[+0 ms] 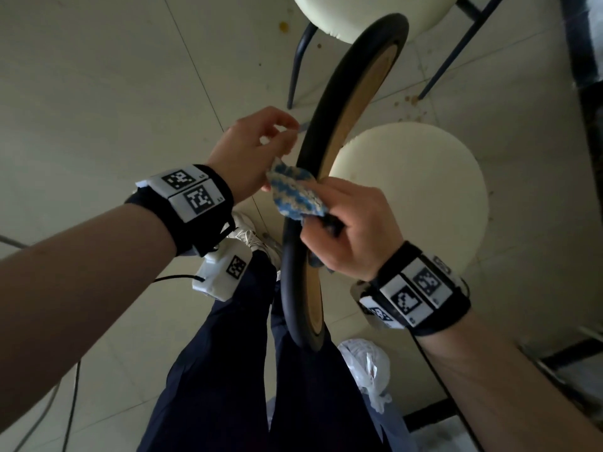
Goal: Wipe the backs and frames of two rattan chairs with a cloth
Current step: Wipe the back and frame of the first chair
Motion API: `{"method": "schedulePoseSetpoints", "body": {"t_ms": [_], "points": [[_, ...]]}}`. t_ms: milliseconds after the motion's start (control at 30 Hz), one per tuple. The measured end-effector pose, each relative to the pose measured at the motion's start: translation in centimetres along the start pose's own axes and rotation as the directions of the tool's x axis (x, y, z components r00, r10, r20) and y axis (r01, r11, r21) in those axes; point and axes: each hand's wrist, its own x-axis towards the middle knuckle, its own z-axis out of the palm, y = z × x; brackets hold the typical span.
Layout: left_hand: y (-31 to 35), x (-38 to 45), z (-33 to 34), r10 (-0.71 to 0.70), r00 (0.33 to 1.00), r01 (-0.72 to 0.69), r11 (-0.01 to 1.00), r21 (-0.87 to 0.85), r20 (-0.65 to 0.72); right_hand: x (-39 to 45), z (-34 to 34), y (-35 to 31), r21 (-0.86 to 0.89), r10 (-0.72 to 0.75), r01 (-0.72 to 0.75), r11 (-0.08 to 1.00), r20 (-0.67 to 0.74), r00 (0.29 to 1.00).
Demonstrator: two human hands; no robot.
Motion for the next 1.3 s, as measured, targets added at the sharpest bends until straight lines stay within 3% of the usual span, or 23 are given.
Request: {"method": "schedulePoseSetpoints", "body": {"t_ms": [167,267,333,433,500,767,867,1067,1167,1300], "points": [[2.7,-0.8,0.4,0.000,0.996,0.022,0.970,-0.243,0.093,0.3,-0.3,2.8,-0.094,0.089,-0.108,0.990,-0.189,0.978],[3.5,-1.4,1.3,0.080,0.990,-0.055,0.978,-0.203,0.120,1.1,0.2,3.9,0.094,0.339,-0.326,0.941,-0.235,0.911],[3.6,-1.4,2.1,0.111,0.990,-0.095,0.981,-0.170,0.089,1.9,1.5,4.8,0.241,0.549,-0.500,0.832,-0.217,0.808],[3.5,-1.1,2.4,0.115,0.992,-0.104,0.978,-0.180,0.054,2.3,3.8,6.4,0.455,0.742,-0.628,0.631,-0.117,0.661],[3.5,-1.0,2.3,0.127,0.990,-0.113,0.975,-0.193,0.060,1.7,5.1,7.8,0.503,0.810,-0.685,0.526,-0.051,0.584],[2.5,-0.4,2.3,0.124,0.990,-0.111,0.978,-0.179,0.064,-4.2,7.9,11.5,0.060,0.891,-0.934,0.353,0.281,0.355],[2.6,-0.4,2.3,0.123,0.990,-0.108,0.972,-0.207,0.064,-4.5,7.9,11.9,0.147,0.899,-0.959,0.241,0.338,0.278],[2.6,-0.6,2.1,0.097,0.994,-0.084,0.976,-0.200,0.055,1.3,5.6,12.5,0.265,0.907,-0.927,0.265,0.259,0.333],[2.7,-0.8,2.2,0.099,0.994,-0.088,0.971,-0.221,0.041,4.2,4.0,12.0,0.482,0.914,-0.830,0.281,0.130,0.384],[2.5,-1.0,2.4,0.107,0.994,-0.096,0.957,-0.272,0.026,4.3,3.3,9.0,0.384,0.820,-0.738,0.555,-0.105,0.562]]}}
